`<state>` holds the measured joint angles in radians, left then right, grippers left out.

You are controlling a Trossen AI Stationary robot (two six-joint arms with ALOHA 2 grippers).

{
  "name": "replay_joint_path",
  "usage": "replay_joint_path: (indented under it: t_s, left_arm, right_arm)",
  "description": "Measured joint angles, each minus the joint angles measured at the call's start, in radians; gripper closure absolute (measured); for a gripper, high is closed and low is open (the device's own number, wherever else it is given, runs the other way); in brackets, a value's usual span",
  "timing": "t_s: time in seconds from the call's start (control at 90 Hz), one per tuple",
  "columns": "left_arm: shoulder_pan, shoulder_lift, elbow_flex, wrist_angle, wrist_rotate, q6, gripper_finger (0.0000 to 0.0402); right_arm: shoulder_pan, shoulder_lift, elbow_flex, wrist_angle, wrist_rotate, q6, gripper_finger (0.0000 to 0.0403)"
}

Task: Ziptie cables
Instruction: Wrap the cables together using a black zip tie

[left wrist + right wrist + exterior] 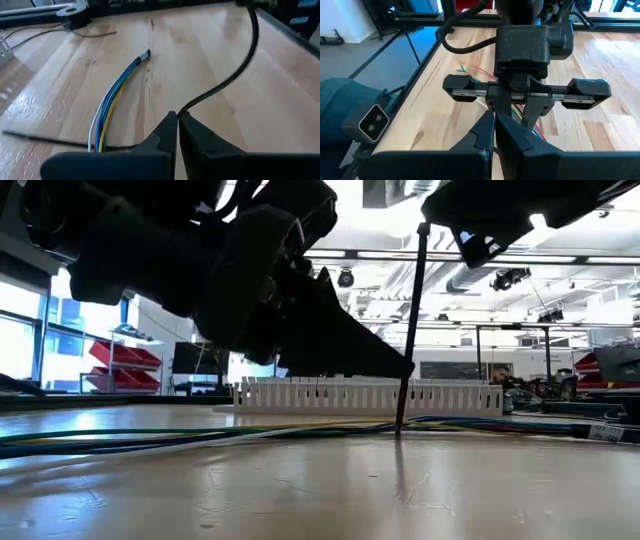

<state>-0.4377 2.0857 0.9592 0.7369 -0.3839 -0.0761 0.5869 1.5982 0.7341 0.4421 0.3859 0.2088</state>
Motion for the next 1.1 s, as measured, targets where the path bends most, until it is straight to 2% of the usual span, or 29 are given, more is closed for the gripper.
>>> replay_joint_path:
  t_s: [0.333, 0.5, 0.822, 0.944, 1.1]
  left_arm:
    - [0.000, 0.000, 0.000, 0.033, 0.037, 0.017, 0.0401]
    - [0.000, 0.000, 0.000, 0.033, 0.022, -0.001, 0.0401]
    - [0.001, 0.000, 0.000, 0.032, -0.017, -0.026, 0.0401]
    - [0.001, 0.000, 0.000, 0.032, -0.019, -0.027, 0.0401]
    - [0.001, 0.000, 0.000, 0.030, -0.020, -0.026, 0.0401]
  right_arm:
    - [0.000, 0.000, 0.000, 0.033, 0.013, -0.033, 0.0403]
    - [0.013, 0.000, 0.000, 0.035, 0.099, -0.064, 0.0403]
    - [0.096, -0.051, 0.000, 0.046, 0.338, -0.139, 0.0400]
    - [0.125, -0.079, 0.000, 0.011, 0.352, -0.126, 0.0373]
    - [0.145, -0.065, 0.000, -0.102, 0.350, -0.053, 0.0297]
